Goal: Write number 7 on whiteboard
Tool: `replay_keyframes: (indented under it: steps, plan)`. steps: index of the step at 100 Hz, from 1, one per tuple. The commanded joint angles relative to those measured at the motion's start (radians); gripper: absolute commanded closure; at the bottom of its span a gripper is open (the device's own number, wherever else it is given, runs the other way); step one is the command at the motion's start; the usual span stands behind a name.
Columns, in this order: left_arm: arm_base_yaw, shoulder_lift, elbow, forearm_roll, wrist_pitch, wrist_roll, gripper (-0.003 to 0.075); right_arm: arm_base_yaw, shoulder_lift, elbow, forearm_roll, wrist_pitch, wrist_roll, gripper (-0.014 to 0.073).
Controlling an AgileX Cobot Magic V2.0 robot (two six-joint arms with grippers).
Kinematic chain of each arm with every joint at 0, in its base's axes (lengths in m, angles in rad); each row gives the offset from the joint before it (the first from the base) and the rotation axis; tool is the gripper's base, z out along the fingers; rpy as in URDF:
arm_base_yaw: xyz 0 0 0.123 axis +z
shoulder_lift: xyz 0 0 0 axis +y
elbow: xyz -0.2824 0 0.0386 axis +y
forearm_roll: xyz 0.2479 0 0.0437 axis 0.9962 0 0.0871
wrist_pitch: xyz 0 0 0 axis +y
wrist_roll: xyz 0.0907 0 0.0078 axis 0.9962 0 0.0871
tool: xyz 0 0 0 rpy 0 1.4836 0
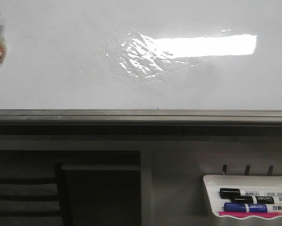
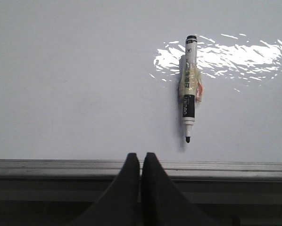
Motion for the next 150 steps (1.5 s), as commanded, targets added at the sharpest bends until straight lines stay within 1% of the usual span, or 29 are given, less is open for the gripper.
replay_keyframes:
  steps: [1,54,75,87,91,101,109,116,121,136,144,150]
  plan:
    - [-0.001,-0.024,0.033,-0.008,-0.070,-0.003,0.0741,-0.005,-0.019,0.031,0.001,-0.072,0.002,0.0665]
    - [-0.001,-0.024,0.033,-0.008,-0.070,-0.003,0.0741,-0.005,-0.019,0.031,0.001,-0.072,0.002,0.0665]
    - [-0.001,-0.024,0.033,-0.008,-0.089,-0.003,0.0741,-0.005,-0.019,0.031,0.001,-0.072,0.002,0.0665]
    - [-0.001,-0.024,0.033,-0.008,-0.089,-0.003,0.0741,-0.005,-0.019,0.031,0.003,-0.128,0.002,0.0665]
    - [-0.001,-0.024,0.033,-0.008,-0.111,-0.003,0.0741,-0.005,-0.019,0.026,0.015,-0.132,0.002,0.0665]
    - [-0.001,-0.024,0.019,-0.022,-0.159,-0.003,0.0741,-0.005,-0.019,-0.013,0.060,-0.061,0.002,0.0665]
    - [-0.001,-0.021,-0.021,-0.027,-0.159,-0.003,0.0741,-0.005,-0.017,-0.074,0.062,0.022,0.002,0.0665]
    - [-0.001,-0.006,-0.072,-0.029,-0.133,-0.003,0.0741,-0.005,-0.004,-0.137,0.062,0.083,0.002,0.0665]
    - [-0.001,0.015,-0.117,-0.029,-0.089,-0.003,0.0741,-0.005,0.014,-0.185,0.062,0.118,0.002,0.0665]
    - [-0.001,0.110,-0.273,-0.029,0.026,-0.003,0.0741,-0.005,0.125,-0.324,0.055,0.194,0.002,0.0665]
    - [-0.001,0.176,-0.369,-0.029,0.113,-0.003,0.0741,-0.005,0.197,-0.399,0.051,0.241,0.002,0.0665]
    - [-0.001,0.232,-0.431,-0.025,0.203,-0.003,0.0741,-0.005,0.259,-0.447,0.034,0.291,0.002,0.0665]
